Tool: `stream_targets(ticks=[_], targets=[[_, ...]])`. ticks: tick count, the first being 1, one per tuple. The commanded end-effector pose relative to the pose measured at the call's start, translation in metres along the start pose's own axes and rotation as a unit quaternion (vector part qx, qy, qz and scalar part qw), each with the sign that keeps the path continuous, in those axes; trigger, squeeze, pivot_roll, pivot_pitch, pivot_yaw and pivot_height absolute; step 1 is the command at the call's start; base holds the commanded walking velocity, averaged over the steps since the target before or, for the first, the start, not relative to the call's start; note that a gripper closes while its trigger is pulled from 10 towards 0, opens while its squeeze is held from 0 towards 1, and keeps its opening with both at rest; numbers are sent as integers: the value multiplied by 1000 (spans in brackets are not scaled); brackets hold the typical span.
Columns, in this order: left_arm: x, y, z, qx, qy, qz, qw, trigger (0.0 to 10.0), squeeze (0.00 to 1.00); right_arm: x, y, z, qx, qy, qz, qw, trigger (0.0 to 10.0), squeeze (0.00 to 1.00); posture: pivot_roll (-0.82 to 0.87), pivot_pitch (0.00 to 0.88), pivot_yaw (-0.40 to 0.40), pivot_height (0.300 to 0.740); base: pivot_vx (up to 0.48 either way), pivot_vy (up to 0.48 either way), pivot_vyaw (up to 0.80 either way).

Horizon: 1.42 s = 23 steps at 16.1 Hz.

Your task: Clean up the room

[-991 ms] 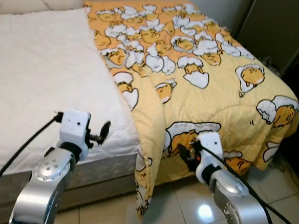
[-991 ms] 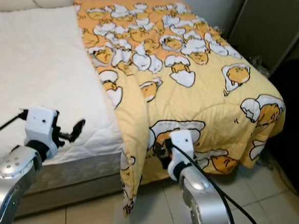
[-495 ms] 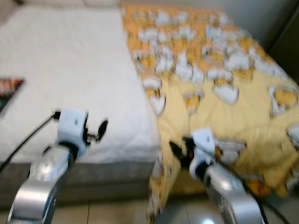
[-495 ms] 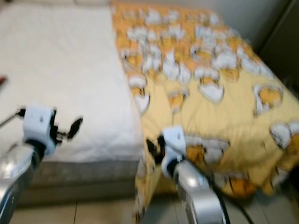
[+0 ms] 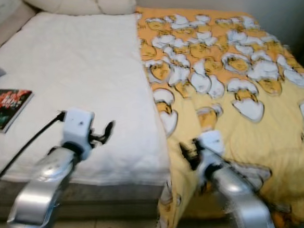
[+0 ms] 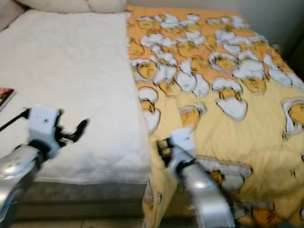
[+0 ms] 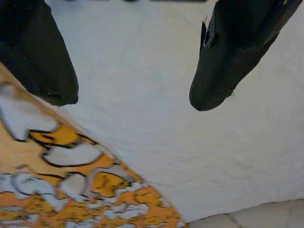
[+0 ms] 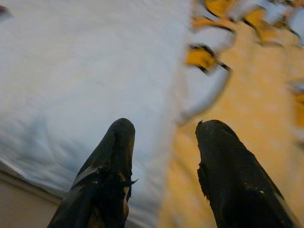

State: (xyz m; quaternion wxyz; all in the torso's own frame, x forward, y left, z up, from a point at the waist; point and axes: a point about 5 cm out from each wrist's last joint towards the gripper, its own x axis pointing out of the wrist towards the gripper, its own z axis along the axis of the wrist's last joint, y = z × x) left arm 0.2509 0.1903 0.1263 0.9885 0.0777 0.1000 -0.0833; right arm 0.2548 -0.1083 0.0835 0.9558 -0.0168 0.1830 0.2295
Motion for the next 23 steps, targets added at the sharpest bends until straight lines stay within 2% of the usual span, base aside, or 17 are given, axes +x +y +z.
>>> stream_targets(ticks=[1,2,3,4,5,6,8,11,13,14,15,17,18,19,20,23], targets=[[-1,-12,2,10,3,-48,999,10000,0,3,-10,-5,-14,25,-13,1000,10000,894,-54,0,6,740,0,0,0],[-2,-15,1,26,12,-69,997,10000,0,10,-11,-7,-13,44,-16,999,10000,1000,-51,0,5,740,0,0,0],[-4,-16,-1,41,25,-87,995,10000,0,18,-10,-8,-7,63,-12,998,10000,1000,-42,0,3,740,0,0,0],[-6,-17,-2,44,32,-96,994,10000,0,23,-9,-7,-18,69,-7,997,10000,1000,-40,0,1,740,0,0,0],[-10,-19,-3,48,44,-131,989,10000,0,36,-7,-8,-38,94,-2,995,10000,1000,-27,0,-10,740,0,0,0],[-16,-18,-5,58,58,-169,982,10000,0,48,-5,-12,-70,129,-2,989,10000,1000,-15,0,-21,740,0,0,0],[-22,-18,-4,75,72,-230,968,10000,0,64,-6,-19,-100,170,-11,980,10000,1000,7,0,-36,740,0,0,0],[-26,-16,-1,103,90,-295,946,10000,0,80,-5,-24,-141,202,-36,968,10000,1000,20,0,-34,740,0,0,0],[-29,-15,1,109,95,-312,939,10000,0,86,-4,-27,-139,212,-51,966,10000,1000,38,22,-32,740,0,0,0],[-31,-16,2,108,98,-320,936,10000,0,87,-3,-31,-143,218,-58,964,10000,753,64,50,-31,740,0,0,0],[-35,-18,3,108,101,-325,934,10000,0,87,-2,-34,-147,220,-59,963,10000,0,80,65,-34,740,0,0,0],[-43,-21,5,108,104,-336,930,10000,0,87,-1,-40,-144,224,-64,962,10000,0,124,110,-41,740,0,0,0],[-47,-22,5,108,108,-340,928,10000,0,87,-3,-41,-149,225,-72,960,8863,0,134,122,-41,740,0,0,0],[-50,-22,6,109,108,-341,927,10000,0,87,-4,-41,-152,223,-77,960,2118,0,147,141,-42,740,0,0,0],[-52,-22,8,109,107,-341,927,10000,0,87,-6,-40,-150,218,-82,961,0,0,156,155,-39,740,0,0,0],[-59,-23,12,107,108,-342,927,10000,0,90,-5,-33,-135,199,-82,967,0,0,164,184,-29,740,0,0,0]])
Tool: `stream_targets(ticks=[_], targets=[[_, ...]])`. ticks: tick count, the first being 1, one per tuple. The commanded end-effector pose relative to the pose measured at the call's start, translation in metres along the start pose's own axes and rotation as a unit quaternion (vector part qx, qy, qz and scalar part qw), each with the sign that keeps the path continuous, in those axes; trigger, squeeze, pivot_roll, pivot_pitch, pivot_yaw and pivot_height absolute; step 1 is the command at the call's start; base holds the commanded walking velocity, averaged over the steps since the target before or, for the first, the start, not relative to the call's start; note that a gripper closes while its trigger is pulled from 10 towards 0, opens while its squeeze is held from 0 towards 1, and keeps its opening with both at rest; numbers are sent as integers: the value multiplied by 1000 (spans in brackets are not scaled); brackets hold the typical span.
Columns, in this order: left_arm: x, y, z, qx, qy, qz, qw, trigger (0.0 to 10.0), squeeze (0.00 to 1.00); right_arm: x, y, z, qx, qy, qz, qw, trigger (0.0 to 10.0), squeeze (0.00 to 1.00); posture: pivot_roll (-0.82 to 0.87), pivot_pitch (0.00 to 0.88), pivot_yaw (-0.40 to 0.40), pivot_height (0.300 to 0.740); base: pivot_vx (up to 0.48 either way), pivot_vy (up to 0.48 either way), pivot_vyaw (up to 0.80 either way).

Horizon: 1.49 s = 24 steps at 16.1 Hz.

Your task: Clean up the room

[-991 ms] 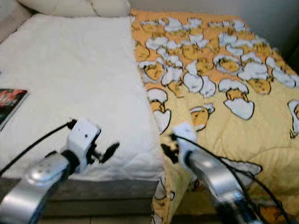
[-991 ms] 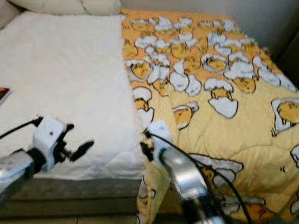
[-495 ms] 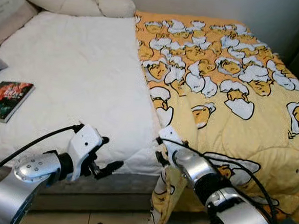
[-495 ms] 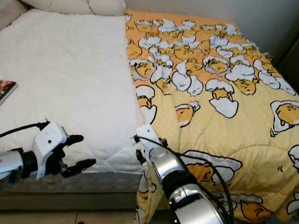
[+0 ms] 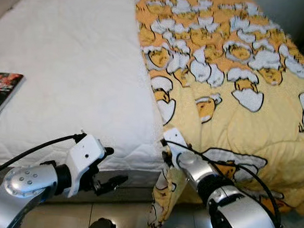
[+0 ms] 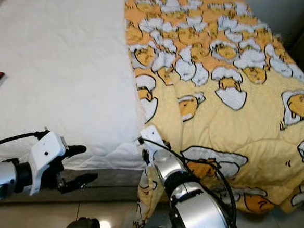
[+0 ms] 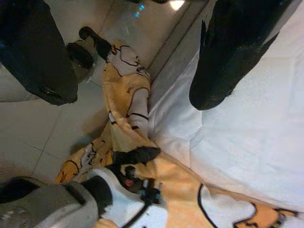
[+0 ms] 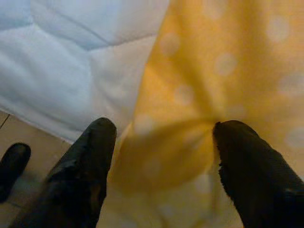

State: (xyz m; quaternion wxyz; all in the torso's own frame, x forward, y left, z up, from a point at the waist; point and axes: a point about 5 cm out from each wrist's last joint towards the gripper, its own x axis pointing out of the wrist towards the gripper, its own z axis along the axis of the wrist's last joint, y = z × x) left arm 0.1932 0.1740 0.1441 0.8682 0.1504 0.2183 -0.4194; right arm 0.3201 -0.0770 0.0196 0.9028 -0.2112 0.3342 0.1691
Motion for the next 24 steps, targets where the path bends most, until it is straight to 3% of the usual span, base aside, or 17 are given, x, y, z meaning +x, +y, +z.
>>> stream_targets(ticks=[1,21,24], targets=[[-4,0,3,3,0,3,1000,10000,0,0,-2,2,5,-4,-4,1000,0,0,163,183,-29,740,0,0,0],[-1,4,6,1,-6,10,1000,10000,0,0,-1,-2,13,-6,10,1000,0,0,135,146,-35,740,0,0,0],[-2,2,5,-1,-5,8,1000,10000,0,0,-3,-2,53,-13,27,998,0,0,132,142,-39,740,0,0,0]])
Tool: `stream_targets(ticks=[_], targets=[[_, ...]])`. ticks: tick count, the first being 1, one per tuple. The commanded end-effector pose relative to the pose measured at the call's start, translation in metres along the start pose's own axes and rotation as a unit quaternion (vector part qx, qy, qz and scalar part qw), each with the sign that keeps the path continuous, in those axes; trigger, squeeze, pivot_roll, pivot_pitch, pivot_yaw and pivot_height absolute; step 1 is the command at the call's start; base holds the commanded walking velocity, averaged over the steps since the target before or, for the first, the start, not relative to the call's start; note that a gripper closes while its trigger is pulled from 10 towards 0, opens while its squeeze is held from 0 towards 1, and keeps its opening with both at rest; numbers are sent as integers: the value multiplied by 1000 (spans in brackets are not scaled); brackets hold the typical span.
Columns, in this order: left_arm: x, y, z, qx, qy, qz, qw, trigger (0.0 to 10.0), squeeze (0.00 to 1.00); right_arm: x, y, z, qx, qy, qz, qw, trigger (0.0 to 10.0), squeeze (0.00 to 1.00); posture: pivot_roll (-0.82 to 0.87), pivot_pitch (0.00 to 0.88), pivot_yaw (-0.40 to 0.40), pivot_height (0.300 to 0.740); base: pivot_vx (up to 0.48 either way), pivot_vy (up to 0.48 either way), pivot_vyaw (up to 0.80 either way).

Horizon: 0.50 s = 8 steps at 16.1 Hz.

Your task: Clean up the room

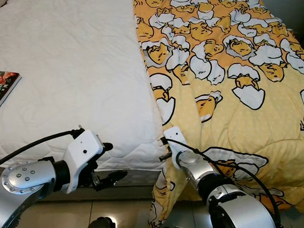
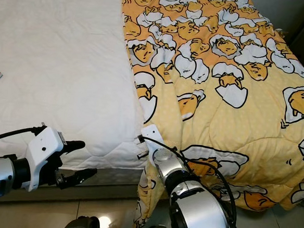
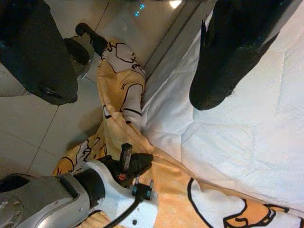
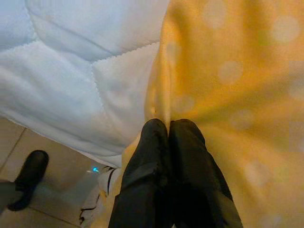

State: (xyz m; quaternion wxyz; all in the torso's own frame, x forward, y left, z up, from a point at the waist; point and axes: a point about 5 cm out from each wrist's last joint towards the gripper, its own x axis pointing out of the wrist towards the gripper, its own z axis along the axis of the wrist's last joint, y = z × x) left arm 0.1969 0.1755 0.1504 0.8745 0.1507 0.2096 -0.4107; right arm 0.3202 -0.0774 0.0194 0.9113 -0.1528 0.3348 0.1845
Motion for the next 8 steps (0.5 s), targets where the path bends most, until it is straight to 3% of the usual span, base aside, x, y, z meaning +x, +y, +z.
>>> stream_targets(ticks=[1,6,8], targets=[[-2,-3,-1,-5,0,-13,1000,10000,0,-1,-1,1,39,-16,24,999,0,0,125,138,-40,740,0,0,0],[-3,-3,-1,-6,-4,-34,999,10000,0,-4,10,15,93,-72,142,983,0,0,116,127,-37,740,0,0,0],[-4,0,-1,-5,-3,-31,999,10000,0,-5,19,18,84,-83,189,975,0,0,113,125,-34,740,0,0,0]])
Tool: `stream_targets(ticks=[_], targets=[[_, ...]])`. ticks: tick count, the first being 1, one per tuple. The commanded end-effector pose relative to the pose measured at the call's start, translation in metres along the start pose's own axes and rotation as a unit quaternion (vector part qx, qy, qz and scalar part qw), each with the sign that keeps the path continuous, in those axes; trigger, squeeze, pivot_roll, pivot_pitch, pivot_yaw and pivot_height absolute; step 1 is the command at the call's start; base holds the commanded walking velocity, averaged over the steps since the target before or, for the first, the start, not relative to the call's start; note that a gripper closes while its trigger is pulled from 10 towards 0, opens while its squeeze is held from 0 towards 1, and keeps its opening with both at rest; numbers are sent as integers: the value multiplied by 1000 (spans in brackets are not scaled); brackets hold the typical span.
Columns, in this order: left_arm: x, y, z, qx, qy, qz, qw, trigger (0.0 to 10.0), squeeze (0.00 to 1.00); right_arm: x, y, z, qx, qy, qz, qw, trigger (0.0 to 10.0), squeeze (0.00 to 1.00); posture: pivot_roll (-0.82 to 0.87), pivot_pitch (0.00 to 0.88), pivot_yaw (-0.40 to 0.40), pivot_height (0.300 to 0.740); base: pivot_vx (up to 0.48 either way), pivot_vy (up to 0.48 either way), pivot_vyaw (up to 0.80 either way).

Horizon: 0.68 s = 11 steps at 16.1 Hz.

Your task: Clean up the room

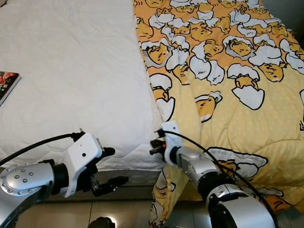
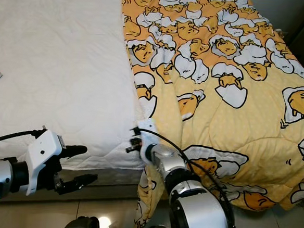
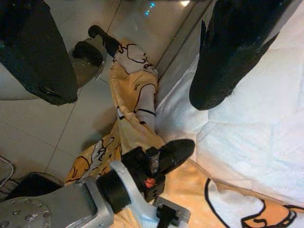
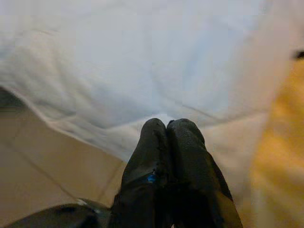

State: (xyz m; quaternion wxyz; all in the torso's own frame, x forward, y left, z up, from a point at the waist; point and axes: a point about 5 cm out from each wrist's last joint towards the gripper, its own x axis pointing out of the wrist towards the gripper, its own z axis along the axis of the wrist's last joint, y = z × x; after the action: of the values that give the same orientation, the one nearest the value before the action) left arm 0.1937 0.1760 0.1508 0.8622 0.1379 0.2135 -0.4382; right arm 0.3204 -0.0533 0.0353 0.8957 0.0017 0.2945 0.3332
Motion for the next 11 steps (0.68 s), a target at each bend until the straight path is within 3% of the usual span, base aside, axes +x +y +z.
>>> stream_targets(ticks=[1,2,3,4,5,9,11], targets=[[-2,3,0,1,1,2,1000,10000,0,0,1,-4,-2,1,10,1000,0,0,113,125,-34,740,0,0,0],[-2,3,0,2,2,3,1000,10000,0,-1,0,-5,-40,6,-6,999,0,0,114,125,-33,740,0,0,0],[-3,3,0,2,2,2,1000,10000,0,-1,-4,-6,-91,17,-40,995,10000,0,113,128,-30,740,0,0,0],[-3,3,-1,2,2,1,1000,10000,0,-2,-8,-8,-127,36,-70,989,10000,922,111,130,-28,740,0,0,0],[-2,2,-2,2,5,-1,1000,10000,0,-3,-12,-9,-144,45,-107,983,10000,1000,111,130,-28,740,0,0,0],[0,1,-3,3,7,-4,1000,10000,0,1,-8,-6,-168,33,-184,968,10000,1000,107,136,-29,740,0,0,0],[1,1,-3,3,8,-3,1000,10000,0,4,0,-8,-185,37,-189,964,10000,1000,110,138,-32,740,0,0,0]])
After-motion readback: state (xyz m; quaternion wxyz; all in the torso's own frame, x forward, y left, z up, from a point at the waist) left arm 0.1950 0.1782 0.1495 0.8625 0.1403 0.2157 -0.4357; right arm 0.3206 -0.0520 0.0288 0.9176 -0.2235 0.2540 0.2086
